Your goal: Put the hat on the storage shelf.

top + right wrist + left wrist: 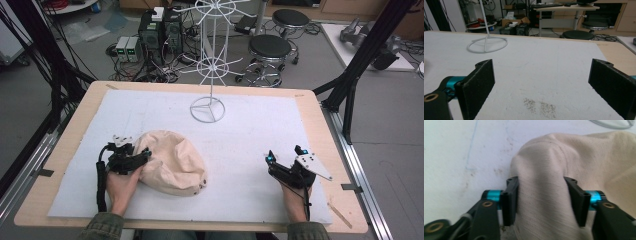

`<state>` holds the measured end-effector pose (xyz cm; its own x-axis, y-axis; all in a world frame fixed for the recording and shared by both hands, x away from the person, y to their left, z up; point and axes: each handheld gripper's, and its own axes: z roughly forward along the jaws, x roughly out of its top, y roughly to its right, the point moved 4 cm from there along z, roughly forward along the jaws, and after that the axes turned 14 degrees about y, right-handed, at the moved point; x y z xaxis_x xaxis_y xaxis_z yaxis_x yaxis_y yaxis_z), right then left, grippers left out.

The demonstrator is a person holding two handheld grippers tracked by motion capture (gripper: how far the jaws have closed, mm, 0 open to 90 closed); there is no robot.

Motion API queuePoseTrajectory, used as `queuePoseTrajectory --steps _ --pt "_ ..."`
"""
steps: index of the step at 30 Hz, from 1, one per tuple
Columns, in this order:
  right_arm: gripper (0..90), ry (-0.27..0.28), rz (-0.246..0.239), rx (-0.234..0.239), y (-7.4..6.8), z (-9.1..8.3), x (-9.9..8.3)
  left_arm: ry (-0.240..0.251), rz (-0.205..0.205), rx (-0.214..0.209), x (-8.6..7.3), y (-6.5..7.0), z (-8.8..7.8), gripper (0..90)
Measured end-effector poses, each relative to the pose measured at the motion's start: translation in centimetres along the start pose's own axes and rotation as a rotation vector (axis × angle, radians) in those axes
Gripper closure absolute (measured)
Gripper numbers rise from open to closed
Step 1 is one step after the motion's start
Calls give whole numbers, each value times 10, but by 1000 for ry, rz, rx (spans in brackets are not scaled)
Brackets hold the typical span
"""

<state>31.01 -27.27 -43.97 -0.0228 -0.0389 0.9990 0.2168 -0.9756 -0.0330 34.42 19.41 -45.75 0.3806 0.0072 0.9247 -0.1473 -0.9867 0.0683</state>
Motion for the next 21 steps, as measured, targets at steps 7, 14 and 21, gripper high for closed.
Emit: queuePoseTrajectory --steps 7,14,21 --pt "58 0 -1 4 0 0 0 18 -18 -5 3 -4 -3 570" --pt "58 4 -1 6 0 0 0 86 -55 -8 8 -9 -10 709" --pt "58 8 2 8 -1 0 1 124 -95 -53 10 -12 -14 780"
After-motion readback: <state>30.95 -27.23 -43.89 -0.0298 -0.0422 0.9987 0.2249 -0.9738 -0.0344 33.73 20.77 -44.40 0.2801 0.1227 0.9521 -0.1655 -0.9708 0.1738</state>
